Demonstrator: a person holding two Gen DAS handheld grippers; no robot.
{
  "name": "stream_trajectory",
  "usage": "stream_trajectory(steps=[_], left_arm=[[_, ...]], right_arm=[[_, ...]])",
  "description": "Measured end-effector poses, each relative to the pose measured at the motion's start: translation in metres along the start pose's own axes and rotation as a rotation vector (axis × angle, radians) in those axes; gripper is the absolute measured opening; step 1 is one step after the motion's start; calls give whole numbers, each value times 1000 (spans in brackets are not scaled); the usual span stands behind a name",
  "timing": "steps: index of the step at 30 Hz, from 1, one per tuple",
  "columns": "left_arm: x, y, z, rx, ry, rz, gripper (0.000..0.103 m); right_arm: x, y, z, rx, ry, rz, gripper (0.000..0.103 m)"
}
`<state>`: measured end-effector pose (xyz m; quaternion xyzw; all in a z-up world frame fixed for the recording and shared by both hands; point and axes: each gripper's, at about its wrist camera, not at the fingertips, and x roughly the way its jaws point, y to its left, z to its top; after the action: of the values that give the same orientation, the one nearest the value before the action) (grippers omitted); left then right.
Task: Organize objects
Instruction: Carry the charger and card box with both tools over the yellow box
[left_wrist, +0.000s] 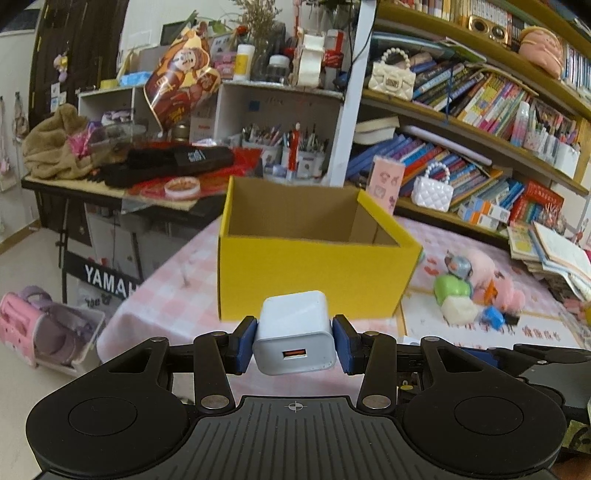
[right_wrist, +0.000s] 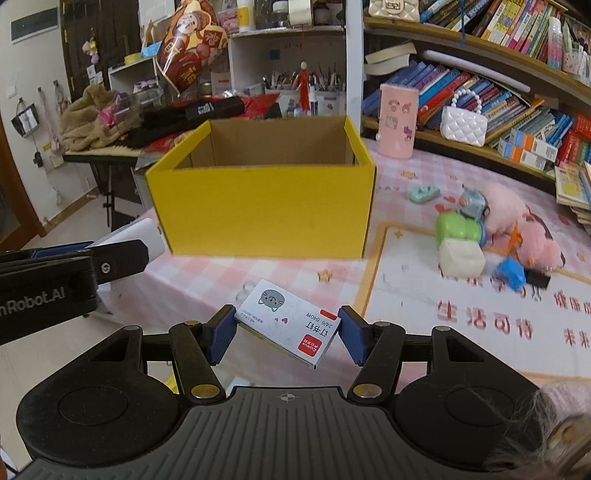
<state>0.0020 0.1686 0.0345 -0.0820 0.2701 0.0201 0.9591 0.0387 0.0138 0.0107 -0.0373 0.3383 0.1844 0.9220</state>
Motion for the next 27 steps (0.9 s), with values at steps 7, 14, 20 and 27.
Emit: stream_trajectory(steps=[7, 14, 20, 27], left_arm=[[14, 3, 30, -12, -52, 13, 43], [38, 0, 69, -27, -114, 4, 43], [74, -3, 92, -31, -120, 24, 43], [122, 2, 99, -51, -43, 53, 43]], right_arm=[[16, -5, 37, -37, -49, 7, 58], [36, -12, 81, -89, -101, 34, 58], [71, -18, 118, -149, -121, 56, 58], [128, -25, 144, -270, -44, 69, 58]])
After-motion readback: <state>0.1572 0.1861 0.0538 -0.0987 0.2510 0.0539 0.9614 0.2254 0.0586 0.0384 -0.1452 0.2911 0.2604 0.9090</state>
